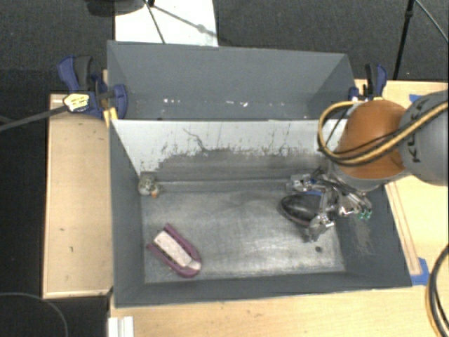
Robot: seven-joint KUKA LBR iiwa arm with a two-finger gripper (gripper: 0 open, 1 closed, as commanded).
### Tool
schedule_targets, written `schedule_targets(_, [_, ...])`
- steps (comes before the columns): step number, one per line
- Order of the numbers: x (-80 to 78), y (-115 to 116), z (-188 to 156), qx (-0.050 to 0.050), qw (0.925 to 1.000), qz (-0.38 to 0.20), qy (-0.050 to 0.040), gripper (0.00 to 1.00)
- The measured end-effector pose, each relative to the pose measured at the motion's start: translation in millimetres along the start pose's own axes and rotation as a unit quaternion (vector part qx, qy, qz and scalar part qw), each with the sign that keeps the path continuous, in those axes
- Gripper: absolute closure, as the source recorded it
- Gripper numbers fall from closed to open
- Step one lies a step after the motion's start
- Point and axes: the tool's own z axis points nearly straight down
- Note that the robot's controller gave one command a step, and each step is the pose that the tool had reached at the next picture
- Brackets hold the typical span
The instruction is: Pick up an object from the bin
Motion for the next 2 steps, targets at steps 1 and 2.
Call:
schedule_targets(1, [-0.5,1,-3,0.0,1.0,0.0,0.0006,1.0])
schedule_targets(2, [-3.7,-9,-136,0.002,0.9999,0.015,-0.0045,1.0])
